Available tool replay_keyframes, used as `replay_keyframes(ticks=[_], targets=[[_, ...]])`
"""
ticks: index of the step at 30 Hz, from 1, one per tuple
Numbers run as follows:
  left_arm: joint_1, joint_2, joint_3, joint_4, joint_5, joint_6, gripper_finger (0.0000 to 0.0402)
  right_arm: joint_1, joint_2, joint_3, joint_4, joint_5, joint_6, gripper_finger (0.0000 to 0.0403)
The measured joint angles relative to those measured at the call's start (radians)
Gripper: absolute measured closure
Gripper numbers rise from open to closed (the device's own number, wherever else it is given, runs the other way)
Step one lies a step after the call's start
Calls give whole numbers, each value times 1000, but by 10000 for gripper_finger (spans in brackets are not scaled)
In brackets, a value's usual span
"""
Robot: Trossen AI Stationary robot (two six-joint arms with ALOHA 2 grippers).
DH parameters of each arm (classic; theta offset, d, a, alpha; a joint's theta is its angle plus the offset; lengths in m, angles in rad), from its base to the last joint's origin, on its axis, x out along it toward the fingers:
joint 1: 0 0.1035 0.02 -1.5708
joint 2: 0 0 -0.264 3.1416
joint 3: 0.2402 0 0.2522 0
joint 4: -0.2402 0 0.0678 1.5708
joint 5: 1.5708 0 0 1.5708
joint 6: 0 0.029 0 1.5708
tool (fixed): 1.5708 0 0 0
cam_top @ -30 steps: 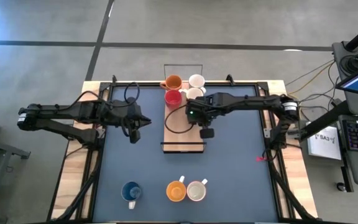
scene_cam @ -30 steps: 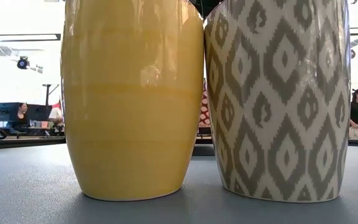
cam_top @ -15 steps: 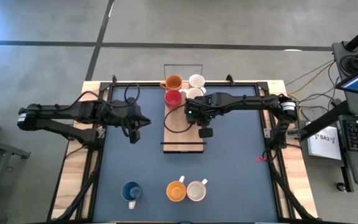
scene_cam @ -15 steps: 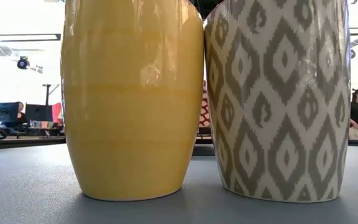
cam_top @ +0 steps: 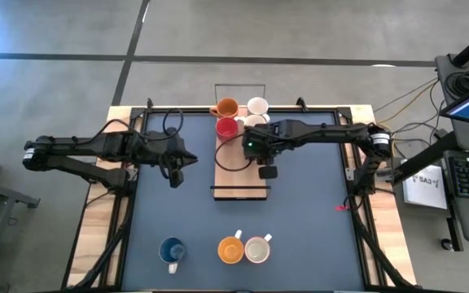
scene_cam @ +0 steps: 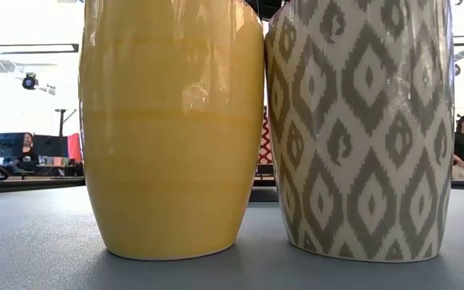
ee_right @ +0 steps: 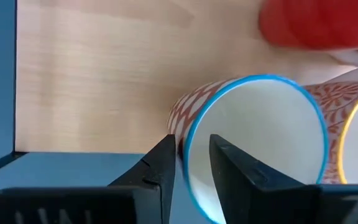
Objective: Place coffee mugs
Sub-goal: Put the red patterned mug on the shelf, then put the blue mug on the shelf
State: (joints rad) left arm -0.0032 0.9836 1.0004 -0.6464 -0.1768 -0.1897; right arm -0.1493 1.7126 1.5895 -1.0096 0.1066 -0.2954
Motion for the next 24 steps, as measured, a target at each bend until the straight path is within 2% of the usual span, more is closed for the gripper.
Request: replay_keyframes(ticks=[9, 16, 22, 24], targets=[[0, 7, -2, -123, 12, -78, 379, 13, -33, 120, -30, -2, 97, 327], [4, 27, -2, -247, 215, -104, 379, 30, -52, 162, -53, -5, 237, 329], [-1, 72, -2, -354, 450, -323, 379, 54, -52, 157, -160, -6, 288, 330], [-32, 83, -2, -386, 462, -471, 379, 65, -52, 156, -188, -5, 308, 330]])
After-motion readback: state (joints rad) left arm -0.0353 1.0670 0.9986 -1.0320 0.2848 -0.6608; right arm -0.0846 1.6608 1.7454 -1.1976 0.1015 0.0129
